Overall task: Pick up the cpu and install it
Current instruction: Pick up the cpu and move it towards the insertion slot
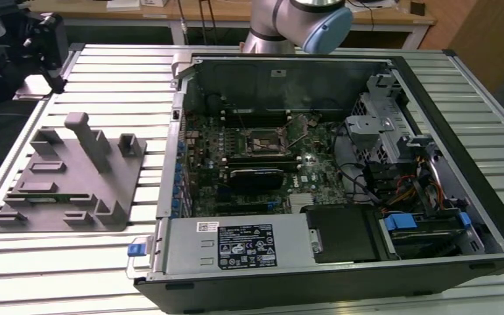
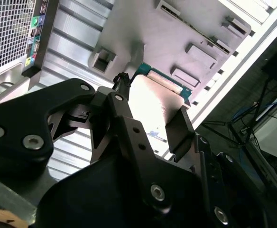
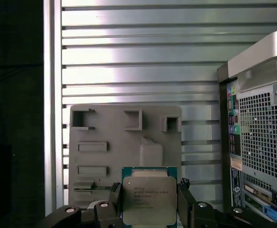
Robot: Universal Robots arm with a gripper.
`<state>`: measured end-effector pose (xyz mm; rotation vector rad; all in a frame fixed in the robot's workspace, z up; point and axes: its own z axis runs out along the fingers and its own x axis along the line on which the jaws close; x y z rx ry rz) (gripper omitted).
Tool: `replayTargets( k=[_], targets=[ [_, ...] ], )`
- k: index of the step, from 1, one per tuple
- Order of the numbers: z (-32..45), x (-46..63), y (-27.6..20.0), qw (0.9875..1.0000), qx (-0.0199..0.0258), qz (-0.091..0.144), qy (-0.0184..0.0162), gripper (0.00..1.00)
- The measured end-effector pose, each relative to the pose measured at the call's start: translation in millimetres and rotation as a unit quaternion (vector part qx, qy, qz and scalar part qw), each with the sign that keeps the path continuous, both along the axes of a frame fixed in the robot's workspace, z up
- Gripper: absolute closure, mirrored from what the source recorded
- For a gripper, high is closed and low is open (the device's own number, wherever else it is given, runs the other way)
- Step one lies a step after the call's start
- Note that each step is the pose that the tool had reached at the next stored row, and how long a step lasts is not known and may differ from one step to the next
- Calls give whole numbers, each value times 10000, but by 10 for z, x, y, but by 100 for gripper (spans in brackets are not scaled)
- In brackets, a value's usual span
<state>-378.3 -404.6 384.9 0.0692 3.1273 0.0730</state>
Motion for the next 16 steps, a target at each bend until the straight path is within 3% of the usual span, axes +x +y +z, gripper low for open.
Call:
replayTargets(
  k=[16],
  targets=[
    [0, 294, 1, 10000, 0, 0, 0, 45]
  ],
)
